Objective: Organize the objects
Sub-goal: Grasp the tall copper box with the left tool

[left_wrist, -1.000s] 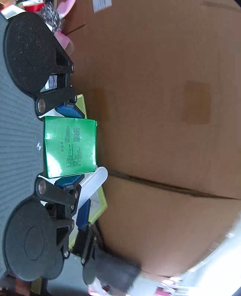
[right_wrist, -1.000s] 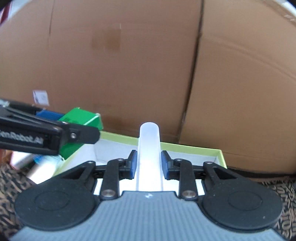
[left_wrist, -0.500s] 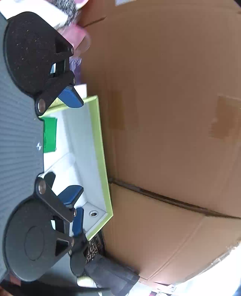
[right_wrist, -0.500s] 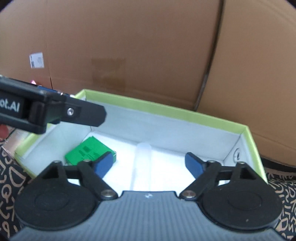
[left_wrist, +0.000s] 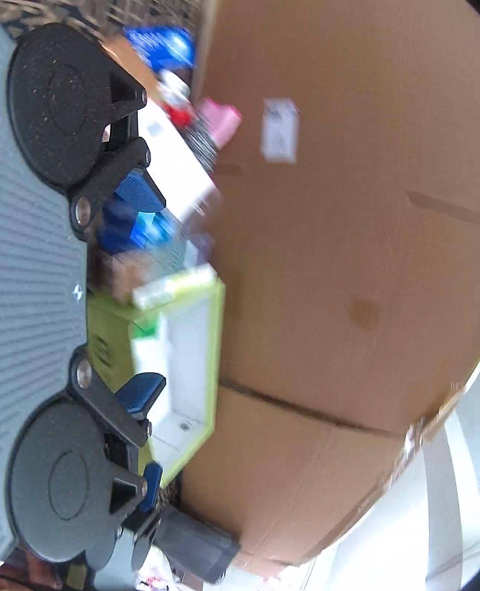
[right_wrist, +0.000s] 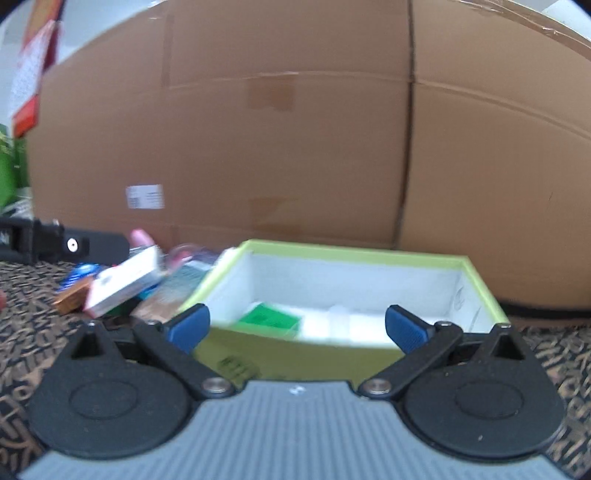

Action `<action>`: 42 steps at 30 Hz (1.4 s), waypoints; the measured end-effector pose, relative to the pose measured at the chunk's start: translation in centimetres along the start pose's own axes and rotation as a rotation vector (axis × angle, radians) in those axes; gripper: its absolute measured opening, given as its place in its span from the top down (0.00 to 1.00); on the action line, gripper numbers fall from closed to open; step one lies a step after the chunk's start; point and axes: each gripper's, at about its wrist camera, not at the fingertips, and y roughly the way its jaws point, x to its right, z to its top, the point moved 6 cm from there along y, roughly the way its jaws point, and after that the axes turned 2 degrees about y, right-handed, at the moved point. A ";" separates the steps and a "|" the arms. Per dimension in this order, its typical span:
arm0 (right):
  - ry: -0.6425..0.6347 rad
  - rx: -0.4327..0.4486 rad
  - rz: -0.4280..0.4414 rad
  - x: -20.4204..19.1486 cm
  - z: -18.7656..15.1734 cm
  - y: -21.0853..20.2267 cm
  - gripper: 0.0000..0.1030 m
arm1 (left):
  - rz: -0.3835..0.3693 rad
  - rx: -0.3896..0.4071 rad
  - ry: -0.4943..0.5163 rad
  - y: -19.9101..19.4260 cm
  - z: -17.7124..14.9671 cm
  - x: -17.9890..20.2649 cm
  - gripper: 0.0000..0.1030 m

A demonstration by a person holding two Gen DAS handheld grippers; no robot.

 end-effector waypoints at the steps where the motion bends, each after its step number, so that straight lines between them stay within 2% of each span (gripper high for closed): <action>1: -0.004 0.005 0.004 -0.9 -0.7 -0.6 0.00 | 0.022 -0.015 -0.017 -0.6 -1.0 -0.9 0.06; 6: 0.008 -0.034 0.046 -5.0 -3.9 -2.8 0.00 | 0.099 -0.090 -0.103 -2.2 -4.8 -5.8 0.06; 8: 0.007 -0.057 0.076 -6.4 -4.9 -2.6 0.00 | 0.130 -0.105 -0.109 -2.6 -5.0 -7.5 0.06; 11: -0.015 -0.080 0.093 -8.5 -5.3 -2.0 0.00 | 0.169 -0.073 -0.104 -3.1 -4.2 -10.0 0.06; 16: -0.051 -0.077 0.112 -10.9 -4.6 -1.5 0.00 | 0.244 -0.044 0.017 -1.8 -2.3 -13.9 0.06; 18: -0.057 -0.085 0.118 -11.4 -4.6 -1.2 0.00 | 0.231 -0.050 0.096 -0.2 -1.8 -15.0 0.06; 21: -0.068 -0.109 0.117 -12.0 -5.1 -1.0 0.00 | 0.250 -0.067 0.198 2.4 -1.5 -16.4 0.07; 24: -0.079 -0.135 0.112 -12.3 -5.5 -0.6 0.00 | 0.211 -0.090 0.232 4.5 -1.4 -17.4 0.07; 26: -0.080 -0.146 0.109 -12.5 -5.5 -0.3 0.00 | 0.197 -0.126 0.202 5.5 -1.7 -18.4 0.14; 27: -0.078 -0.147 0.107 -12.6 -5.4 -0.2 0.00 | 0.184 -0.157 0.170 5.8 -2.0 -18.8 0.38; 29: -0.072 -0.142 0.108 -12.9 -4.9 0.0 0.00 | 0.175 -0.140 0.146 4.9 -2.3 -18.9 0.51; 31: -0.061 -0.134 0.116 -13.3 -4.1 0.4 0.00 | 0.168 -0.163 0.122 3.6 -3.0 -18.5 0.63; 36: 0.053 -0.160 0.196 -15.2 -2.1 3.7 0.00 | 0.127 -0.167 0.006 0.2 -4.9 -17.6 0.66; 42: 0.222 -0.258 0.265 -17.3 -1.6 10.4 0.12 | 0.142 -0.188 0.014 -0.6 -6.5 -17.0 0.66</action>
